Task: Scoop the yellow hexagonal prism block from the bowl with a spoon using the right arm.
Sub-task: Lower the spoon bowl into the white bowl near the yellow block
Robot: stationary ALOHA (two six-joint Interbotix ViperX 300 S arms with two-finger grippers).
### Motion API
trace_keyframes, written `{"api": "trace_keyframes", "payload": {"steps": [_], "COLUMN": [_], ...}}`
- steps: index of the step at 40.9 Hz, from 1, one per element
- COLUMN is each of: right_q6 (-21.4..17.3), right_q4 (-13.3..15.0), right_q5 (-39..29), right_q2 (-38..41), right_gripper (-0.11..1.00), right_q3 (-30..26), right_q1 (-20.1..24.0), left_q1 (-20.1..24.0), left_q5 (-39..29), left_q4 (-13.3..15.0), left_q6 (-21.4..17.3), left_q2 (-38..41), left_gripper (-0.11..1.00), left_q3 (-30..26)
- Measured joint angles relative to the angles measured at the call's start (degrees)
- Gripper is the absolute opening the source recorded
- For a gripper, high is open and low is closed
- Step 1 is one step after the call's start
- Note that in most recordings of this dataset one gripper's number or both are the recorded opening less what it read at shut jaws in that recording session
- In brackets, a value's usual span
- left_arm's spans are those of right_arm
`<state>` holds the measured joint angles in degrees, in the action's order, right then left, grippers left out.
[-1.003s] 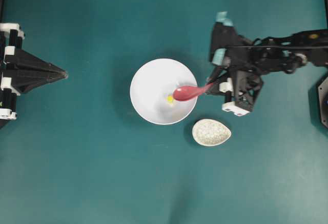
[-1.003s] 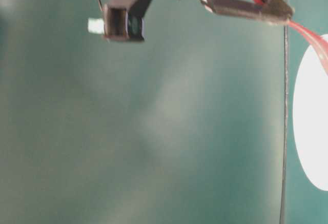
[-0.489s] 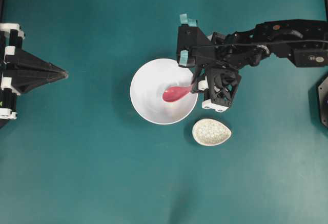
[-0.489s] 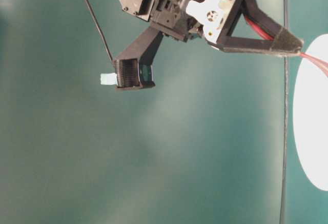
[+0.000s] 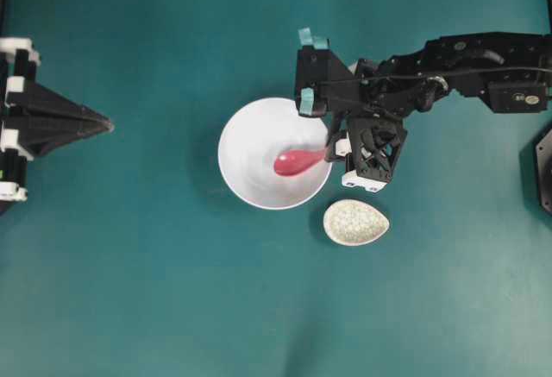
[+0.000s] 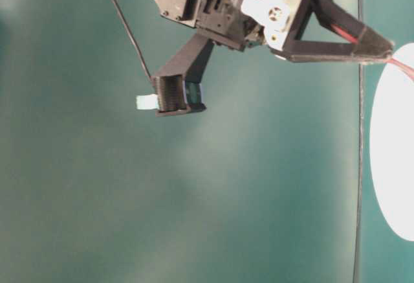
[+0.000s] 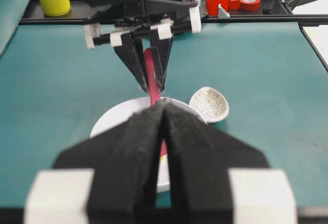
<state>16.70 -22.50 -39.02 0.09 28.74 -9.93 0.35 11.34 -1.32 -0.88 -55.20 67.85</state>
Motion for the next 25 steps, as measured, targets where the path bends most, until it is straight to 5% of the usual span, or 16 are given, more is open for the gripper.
{"api": "trace_keyframes", "payload": {"steps": [25], "right_q6": [0.26], "right_q4": [0.35], "right_q5": [4.75], "right_q2": [1.85], "right_gripper": [0.23], "right_q3": [-3.69], "right_q1": [0.00], "left_q1": [0.00], "left_q5": [0.09], "left_q4": [0.00], "left_q6": [0.00], "left_q2": [0.00], "left_gripper": [-0.01], "left_q3": [-0.09]}}
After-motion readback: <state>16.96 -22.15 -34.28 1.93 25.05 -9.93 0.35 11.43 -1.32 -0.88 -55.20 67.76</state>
